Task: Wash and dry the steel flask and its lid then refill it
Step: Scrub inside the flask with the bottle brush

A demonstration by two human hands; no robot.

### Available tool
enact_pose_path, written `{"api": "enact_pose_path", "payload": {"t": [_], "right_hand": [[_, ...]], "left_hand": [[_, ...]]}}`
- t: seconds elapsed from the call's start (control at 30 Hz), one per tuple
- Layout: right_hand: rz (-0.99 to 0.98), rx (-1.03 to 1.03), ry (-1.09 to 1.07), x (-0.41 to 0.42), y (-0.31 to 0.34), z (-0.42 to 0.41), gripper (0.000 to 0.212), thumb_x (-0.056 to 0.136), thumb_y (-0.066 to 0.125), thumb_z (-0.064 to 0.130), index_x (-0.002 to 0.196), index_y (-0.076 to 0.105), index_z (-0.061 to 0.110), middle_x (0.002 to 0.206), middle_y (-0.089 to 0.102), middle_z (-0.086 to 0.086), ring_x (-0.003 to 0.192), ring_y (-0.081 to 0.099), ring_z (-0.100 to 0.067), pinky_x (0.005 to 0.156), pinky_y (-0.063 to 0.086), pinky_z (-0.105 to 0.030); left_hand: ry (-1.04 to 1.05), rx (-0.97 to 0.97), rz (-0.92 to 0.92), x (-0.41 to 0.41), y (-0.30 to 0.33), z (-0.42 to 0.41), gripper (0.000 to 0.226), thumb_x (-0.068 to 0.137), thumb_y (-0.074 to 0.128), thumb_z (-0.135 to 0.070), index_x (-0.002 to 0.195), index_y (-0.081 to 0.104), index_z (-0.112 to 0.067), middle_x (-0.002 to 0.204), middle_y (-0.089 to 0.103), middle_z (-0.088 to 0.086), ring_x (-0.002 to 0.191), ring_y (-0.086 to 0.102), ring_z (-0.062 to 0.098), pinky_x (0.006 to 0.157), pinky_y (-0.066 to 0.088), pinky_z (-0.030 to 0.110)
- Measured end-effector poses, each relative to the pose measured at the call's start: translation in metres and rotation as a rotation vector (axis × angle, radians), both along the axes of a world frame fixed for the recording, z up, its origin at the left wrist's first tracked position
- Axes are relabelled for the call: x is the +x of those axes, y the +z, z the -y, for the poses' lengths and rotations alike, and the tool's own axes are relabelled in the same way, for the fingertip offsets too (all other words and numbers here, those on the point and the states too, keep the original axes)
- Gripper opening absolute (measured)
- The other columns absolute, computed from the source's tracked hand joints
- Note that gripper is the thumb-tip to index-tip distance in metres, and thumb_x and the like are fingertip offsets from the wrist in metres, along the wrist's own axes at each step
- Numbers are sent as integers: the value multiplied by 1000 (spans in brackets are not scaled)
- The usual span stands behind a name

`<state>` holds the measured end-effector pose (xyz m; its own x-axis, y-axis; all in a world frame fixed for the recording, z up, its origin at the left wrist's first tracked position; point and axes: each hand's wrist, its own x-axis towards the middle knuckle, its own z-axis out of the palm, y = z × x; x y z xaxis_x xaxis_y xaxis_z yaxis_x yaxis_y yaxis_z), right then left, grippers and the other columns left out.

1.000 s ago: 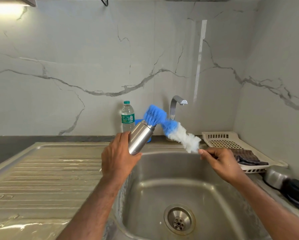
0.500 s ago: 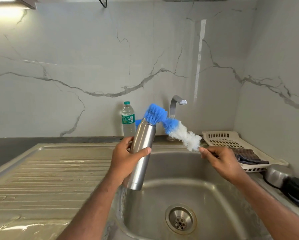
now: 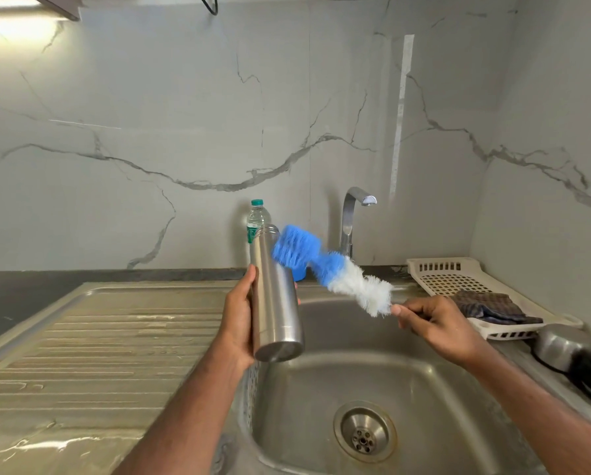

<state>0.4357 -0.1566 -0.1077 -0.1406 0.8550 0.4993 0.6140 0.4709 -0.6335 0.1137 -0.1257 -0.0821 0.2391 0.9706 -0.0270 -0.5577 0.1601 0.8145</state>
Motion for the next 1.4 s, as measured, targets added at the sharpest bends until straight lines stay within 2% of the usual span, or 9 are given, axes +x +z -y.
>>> {"api": "enact_pose_path", "payload": {"t": [0.2,0.33,0.47,0.63,0.77,0.93,1.13,1.3,1.4], "right_hand": [[48,-32,-34,0,-1,-1,43,94,59,48,58,62,25,50,39,5,49,36,-10,54,31,-31],[-3,-121,126,2,2,4,49,93,63,39,58,60,5,50,38,0,48,32,-14,50,26,-27],[28,-83,5,-2,0,1,55,92,58,63,61,66,19,50,39,3,48,34,-14,51,29,-31],[-4,-192,128,2,7,9,48,90,63,44,58,64,9,50,36,1,47,30,-12,50,25,-25],[39,-179,3,-20,6,7,45,92,55,53,71,75,18,49,43,6,47,39,-7,50,32,-22],[71,-214,-43,-58,2,-1,36,104,50,43,91,76,21,60,52,9,50,49,3,52,37,-10],[-7,-399,175,-31,6,13,36,104,55,31,80,74,12,55,40,6,48,32,-9,45,26,-22],[-5,-227,-46,-69,1,1,40,103,54,38,79,72,13,55,48,5,44,38,-3,44,32,-13],[-121,-356,9,-69,4,-1,40,104,54,39,79,70,12,54,42,5,43,33,-7,40,29,-20]], "left_hand": [[11,-70,18,-2,0,-2,76,88,60,-65,136,60,-6,114,62,24,83,66,33,69,59,38],[8,-65,-22,-2,-2,-4,75,88,56,-71,132,63,-10,96,69,16,77,67,29,63,59,36],[18,-67,-110,0,0,-2,63,89,59,-68,118,67,-12,82,71,10,70,70,24,61,58,36],[52,-81,-106,2,-1,-1,60,95,57,-60,127,66,-10,100,74,16,79,72,31,68,58,39],[62,-127,-46,8,-4,-1,66,96,49,-65,132,63,-11,119,70,27,105,69,41,90,54,54],[67,-174,-74,14,-3,2,68,98,44,-66,126,65,-8,119,68,32,82,73,35,60,60,40],[165,-124,-70,1,-8,-10,46,102,49,-52,119,63,-12,76,73,10,58,69,23,51,57,34],[84,-131,-56,19,-6,0,83,86,46,-81,127,64,-12,111,71,25,82,71,33,65,59,39],[82,-99,-10,17,-4,0,77,84,54,-78,129,65,-16,99,73,19,77,71,31,63,59,39]]}}
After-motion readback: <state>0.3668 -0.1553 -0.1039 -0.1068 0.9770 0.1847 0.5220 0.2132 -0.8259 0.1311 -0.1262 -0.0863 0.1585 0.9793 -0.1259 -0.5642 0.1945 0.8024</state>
